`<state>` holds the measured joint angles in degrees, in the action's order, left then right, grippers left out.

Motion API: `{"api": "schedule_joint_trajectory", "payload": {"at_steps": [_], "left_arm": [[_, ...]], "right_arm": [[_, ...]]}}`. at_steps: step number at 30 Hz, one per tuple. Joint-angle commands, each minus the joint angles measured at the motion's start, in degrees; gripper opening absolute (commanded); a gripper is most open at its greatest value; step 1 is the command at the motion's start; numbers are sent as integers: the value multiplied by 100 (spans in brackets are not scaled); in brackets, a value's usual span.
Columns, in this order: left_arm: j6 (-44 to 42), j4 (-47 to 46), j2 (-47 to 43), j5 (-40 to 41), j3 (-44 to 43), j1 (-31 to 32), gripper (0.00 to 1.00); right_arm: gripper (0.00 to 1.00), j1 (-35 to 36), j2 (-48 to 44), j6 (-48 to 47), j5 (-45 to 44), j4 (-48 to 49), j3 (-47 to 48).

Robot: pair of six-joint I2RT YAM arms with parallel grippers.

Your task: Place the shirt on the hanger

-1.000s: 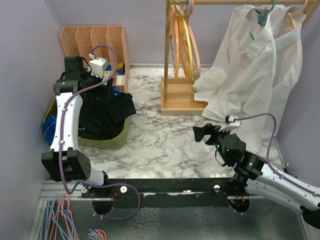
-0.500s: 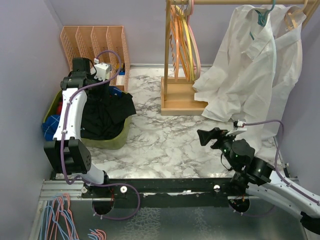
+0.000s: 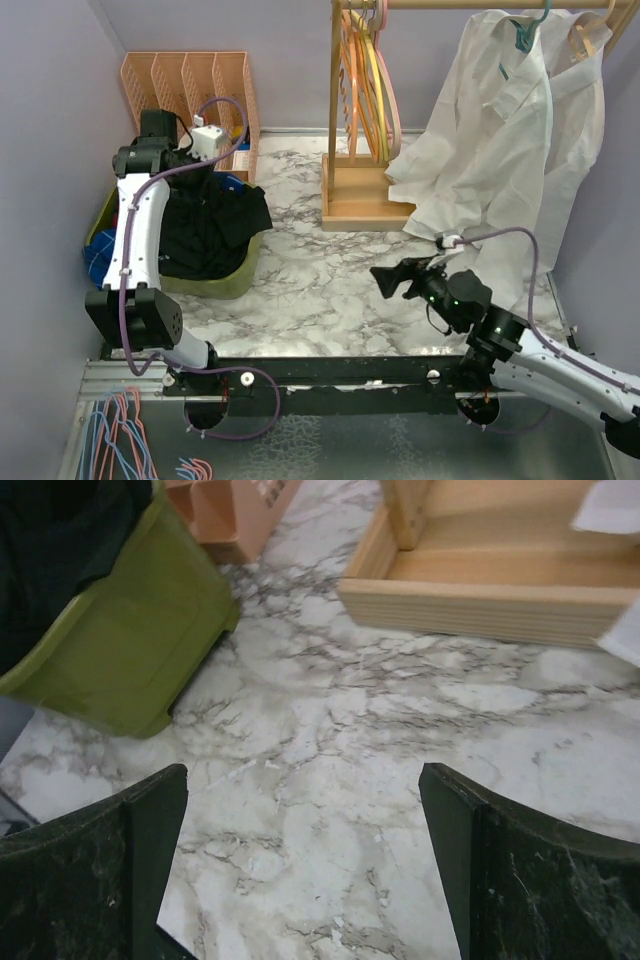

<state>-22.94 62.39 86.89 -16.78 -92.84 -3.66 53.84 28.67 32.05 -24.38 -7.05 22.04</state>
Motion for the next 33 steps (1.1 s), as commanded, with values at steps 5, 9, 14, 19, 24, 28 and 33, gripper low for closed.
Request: {"api": "schedule_joint_trajectory", "payload": {"at_steps": [5, 9, 14, 19, 24, 28, 33], "left_arm": [[-473, 977, -1077, -1924, -2206, 138, 0], [-494, 869, -1615, -2065, -2270, 138, 0], [-558, 1007, -1838, -2156, -2653, 138, 0], [-510, 996, -1916, -2198, -2801, 142, 0], [-484, 945, -1930, -2220, -2835, 142, 0], [-568, 975, -1907, -2180, -2837, 138, 0], [-542, 897, -1890, -2125, -2633, 138, 0]], "right_arm": [[99, 148, 3185, -1748, 2120, 3275, 1447], [99, 153, 3877, -2161, 2023, 4959, 1868], [99, 153, 5221, -2600, 2582, 4848, 3484], [99, 152, 6158, -2481, 3524, 4597, 4528], [99, 150, 6359, -2167, 4493, 4520, 4551], [99, 152, 5908, -2146, 4767, 4707, 3835], [99, 146, 4764, -2143, 3933, 5318, 2520]]}}
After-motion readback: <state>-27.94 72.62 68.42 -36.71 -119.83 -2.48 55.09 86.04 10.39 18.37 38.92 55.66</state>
